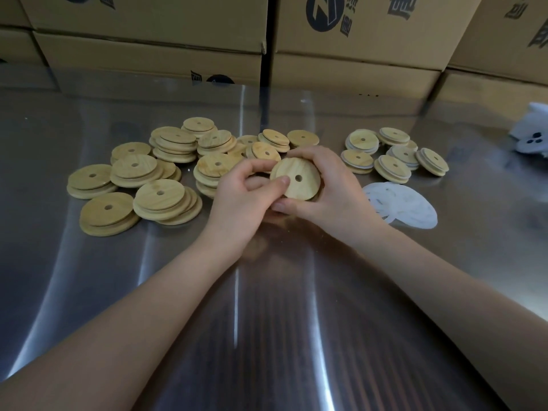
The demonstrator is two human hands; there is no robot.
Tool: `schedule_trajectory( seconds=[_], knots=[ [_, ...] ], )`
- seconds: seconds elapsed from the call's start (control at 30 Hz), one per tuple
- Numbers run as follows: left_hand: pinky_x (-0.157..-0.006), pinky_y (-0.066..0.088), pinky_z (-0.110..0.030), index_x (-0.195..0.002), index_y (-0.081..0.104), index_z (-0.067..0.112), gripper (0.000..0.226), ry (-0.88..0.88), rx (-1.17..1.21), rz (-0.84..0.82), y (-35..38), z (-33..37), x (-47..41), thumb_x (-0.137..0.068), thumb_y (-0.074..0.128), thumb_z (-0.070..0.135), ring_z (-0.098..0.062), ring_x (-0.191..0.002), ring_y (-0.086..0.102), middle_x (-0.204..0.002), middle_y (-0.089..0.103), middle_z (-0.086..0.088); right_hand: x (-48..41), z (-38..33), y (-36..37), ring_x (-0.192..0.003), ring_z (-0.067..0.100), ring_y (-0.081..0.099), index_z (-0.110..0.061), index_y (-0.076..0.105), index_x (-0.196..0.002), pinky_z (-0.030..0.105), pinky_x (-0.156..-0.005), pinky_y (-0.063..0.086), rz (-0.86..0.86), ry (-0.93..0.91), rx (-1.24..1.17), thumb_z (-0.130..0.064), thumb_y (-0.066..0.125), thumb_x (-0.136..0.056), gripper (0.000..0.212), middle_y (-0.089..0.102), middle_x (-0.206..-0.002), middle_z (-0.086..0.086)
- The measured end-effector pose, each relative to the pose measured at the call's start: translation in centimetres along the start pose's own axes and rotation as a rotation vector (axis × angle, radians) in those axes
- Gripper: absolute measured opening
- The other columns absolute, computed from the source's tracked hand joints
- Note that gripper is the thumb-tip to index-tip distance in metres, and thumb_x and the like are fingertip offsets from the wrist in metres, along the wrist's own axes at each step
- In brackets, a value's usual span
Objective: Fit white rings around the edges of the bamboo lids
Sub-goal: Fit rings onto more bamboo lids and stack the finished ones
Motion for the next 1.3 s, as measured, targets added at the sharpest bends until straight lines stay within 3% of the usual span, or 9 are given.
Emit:
schedule_trajectory(
  seconds=[0.13, 0.27, 0.33, 0.47, 0.63, 0.77, 1.03, 1.2, 1.3],
  knots=[
    [-0.067, 0.062, -0.039, -0.113, 0.063, 0.01, 0.025, -0.018, 0.084, 0.011, -0.2, -0.2, -0.3, -0.089, 0.067, 0.006, -0.023, -0.076, 0.073, -0.085, 0.073, -0.016, -0.2, 0.5, -0.7, -0.116, 0.007, 0.046, -0.016, 0.045, -0.136, 0.017, -0.096, 0.036, -0.122, 0.019, 0.0, -0.042, 0.08, -0.074, 0.076, 0.05, -0.126, -0.007],
    [-0.071, 0.062, -0.037, -0.111, 0.066, 0.018, 0.024, -0.046, 0.123, -0.005, -0.4, -0.4, -0.7, -0.091, 0.065, 0.006, -0.024, -0.089, 0.073, -0.088, 0.075, -0.007, -1.0, 2.0, -3.6, -0.089, 0.011, 0.055, -0.014, 0.064, -0.114, 0.028, -0.081, 0.045, 0.061, 0.144, 0.071, -0.027, 0.058, -0.095, 0.024, 0.065, -0.101, 0.002],
    [-0.073, 0.062, -0.039, -0.112, 0.068, 0.02, 0.026, -0.056, 0.117, -0.018, -0.5, -0.5, -0.8, -0.091, 0.065, 0.006, -0.024, -0.092, 0.073, -0.09, 0.074, -0.006, -1.2, 3.6, -5.0, -0.079, 0.012, 0.057, -0.013, 0.071, -0.1, 0.033, -0.074, 0.046, 0.087, 0.264, 0.167, -0.02, 0.054, -0.095, 0.019, 0.069, -0.088, 0.0],
    [-0.073, 0.062, -0.038, -0.116, 0.068, 0.022, 0.029, -0.059, 0.093, -0.046, -0.5, -0.8, -1.0, -0.091, 0.064, 0.006, -0.024, -0.097, 0.072, -0.109, 0.069, -0.017, -1.1, 6.1, -6.8, -0.051, -0.004, 0.05, -0.015, 0.074, -0.082, 0.011, -0.048, 0.038, 0.004, 0.427, 0.231, -0.01, 0.052, -0.085, 0.023, 0.059, -0.06, -0.009],
    [-0.067, 0.06, -0.026, -0.122, 0.065, 0.014, 0.032, -0.085, 0.115, -0.082, -0.4, -1.0, -1.3, -0.091, 0.064, 0.005, -0.013, -0.089, 0.073, -0.097, 0.076, -0.005, -0.9, 7.2, -7.3, -0.066, 0.0, 0.055, -0.022, 0.073, -0.079, 0.006, -0.05, 0.036, -0.213, 0.467, 0.351, -0.012, 0.058, -0.083, 0.018, 0.068, -0.076, -0.006],
    [-0.069, 0.062, -0.032, -0.11, 0.066, 0.012, 0.019, -0.086, 0.066, -0.116, -0.3, -1.1, -1.3, -0.091, 0.065, 0.009, -0.022, -0.088, 0.074, -0.094, 0.076, -0.007, -0.6, 7.1, -7.0, -0.079, 0.004, 0.055, -0.027, 0.071, -0.08, 0.015, -0.062, 0.041, -0.365, 0.456, 0.382, -0.008, 0.06, -0.079, 0.022, 0.064, -0.09, -0.007],
    [-0.073, 0.062, -0.033, -0.103, 0.06, 0.015, 0.01, -0.08, -0.021, -0.15, -0.1, -1.3, -1.5, -0.094, 0.062, 0.011, -0.017, -0.088, 0.074, -0.089, 0.077, -0.003, -0.6, 6.8, -6.9, -0.075, 0.001, 0.055, -0.025, 0.073, -0.075, 0.011, -0.06, 0.038, -0.364, 0.388, 0.421, -0.006, 0.066, -0.078, 0.02, 0.065, -0.085, -0.01],
    [-0.074, 0.061, -0.032, -0.102, 0.059, 0.016, 0.01, -0.084, -0.007, -0.127, -0.1, -1.4, -1.6, -0.094, 0.062, 0.01, -0.016, -0.09, 0.074, -0.089, 0.076, -0.002, -0.6, 6.8, -7.1, -0.065, -0.013, 0.053, -0.025, 0.069, -0.069, 0.003, -0.052, 0.037, -0.352, 0.386, 0.407, -0.007, 0.069, -0.077, 0.019, 0.066, -0.079, -0.01],
    [-0.071, 0.061, -0.031, -0.1, 0.059, 0.016, 0.009, -0.087, 0.016, -0.123, -0.1, -1.3, -1.6, -0.094, 0.062, 0.01, -0.016, -0.089, 0.074, -0.089, 0.077, -0.002, -0.6, 7.1, -7.3, -0.066, -0.002, 0.057, -0.024, 0.065, -0.068, 0.008, -0.051, 0.037, -0.345, 0.42, 0.403, -0.008, 0.066, -0.076, 0.018, 0.064, -0.071, -0.01]
  ],
)
Point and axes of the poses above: each hand's wrist, its own x-axis away from the middle knuckle, its own y-axis out of the palm, z = x × y, the point moved 4 cm from there along -x, towards the middle knuckle
